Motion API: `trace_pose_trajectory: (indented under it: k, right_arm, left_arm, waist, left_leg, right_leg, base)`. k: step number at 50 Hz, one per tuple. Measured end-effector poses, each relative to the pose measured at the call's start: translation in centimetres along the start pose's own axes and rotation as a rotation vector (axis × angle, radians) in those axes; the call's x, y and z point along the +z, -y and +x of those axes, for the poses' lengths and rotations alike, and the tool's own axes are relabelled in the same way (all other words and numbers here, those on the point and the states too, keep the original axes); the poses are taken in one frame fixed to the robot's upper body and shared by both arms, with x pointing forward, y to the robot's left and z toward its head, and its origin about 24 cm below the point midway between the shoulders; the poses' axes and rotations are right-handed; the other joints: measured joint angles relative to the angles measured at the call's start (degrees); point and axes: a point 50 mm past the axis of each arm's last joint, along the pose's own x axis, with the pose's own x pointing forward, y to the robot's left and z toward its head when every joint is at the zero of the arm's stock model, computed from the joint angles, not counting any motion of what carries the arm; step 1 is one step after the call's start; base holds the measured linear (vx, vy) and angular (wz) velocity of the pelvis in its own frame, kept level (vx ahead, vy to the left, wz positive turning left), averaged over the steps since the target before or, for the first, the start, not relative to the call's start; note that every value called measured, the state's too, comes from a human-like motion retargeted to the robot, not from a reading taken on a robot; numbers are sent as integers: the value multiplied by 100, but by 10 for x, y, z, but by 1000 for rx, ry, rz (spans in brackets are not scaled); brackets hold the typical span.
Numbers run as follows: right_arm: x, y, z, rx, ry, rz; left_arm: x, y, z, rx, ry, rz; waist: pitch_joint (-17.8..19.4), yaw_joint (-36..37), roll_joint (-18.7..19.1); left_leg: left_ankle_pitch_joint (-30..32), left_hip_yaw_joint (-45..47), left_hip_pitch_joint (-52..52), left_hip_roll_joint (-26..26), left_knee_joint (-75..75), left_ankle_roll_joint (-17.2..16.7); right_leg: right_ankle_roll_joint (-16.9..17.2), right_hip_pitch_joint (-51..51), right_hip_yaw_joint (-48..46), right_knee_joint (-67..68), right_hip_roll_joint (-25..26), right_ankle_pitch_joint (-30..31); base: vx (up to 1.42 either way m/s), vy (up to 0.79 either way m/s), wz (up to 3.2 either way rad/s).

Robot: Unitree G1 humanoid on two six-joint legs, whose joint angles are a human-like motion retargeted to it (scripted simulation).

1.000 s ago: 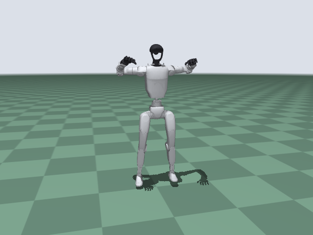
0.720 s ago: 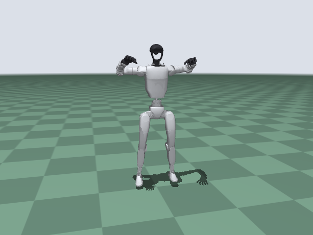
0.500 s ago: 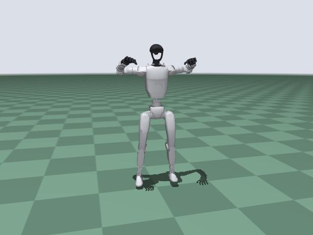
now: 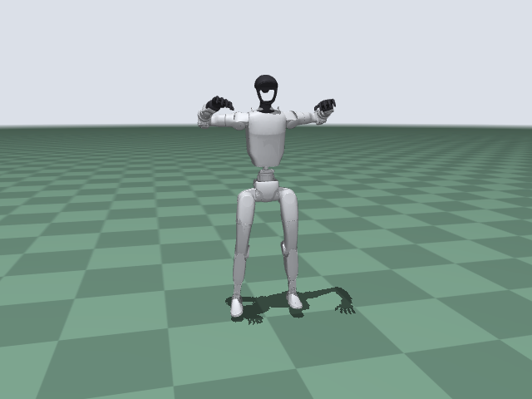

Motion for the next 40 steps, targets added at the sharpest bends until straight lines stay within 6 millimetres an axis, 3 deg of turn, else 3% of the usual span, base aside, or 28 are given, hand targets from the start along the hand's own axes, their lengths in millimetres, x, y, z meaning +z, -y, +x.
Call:
trace_pose_trajectory:
  k: [33, 36, 40]
  right_arm:
    - [0, 3, 1, -20, 8, -21]
    - [0, 3, 2, -75, 7, 25]
    - [-2, -15, 2, -214, -31, 261]
  left_arm:
    - [1, 0, 1, 12, 7, 15]
    - [0, 3, -1, 52, 2, -74]
    - [-6, 27, -3, 147, -33, -389]
  waist:
    - [71, -11, 18]
    - [77, -20, 33]
    - [66, -53, 61]
  left_leg:
    - [14, 14, -49, 15, 7, -13]
    - [26, 24, -70, 30, 4, -23]
    - [49, 15, -94, 24, -9, 1]
  right_leg:
    - [0, -56, 20, 4, 16, 13]
    - [0, -85, 30, 1, 32, 26]
    - [0, -116, 26, 11, 27, 29]
  base:
    - [0, 0, 0]
    - [0, 0, 0]
    - [0, 0, 0]
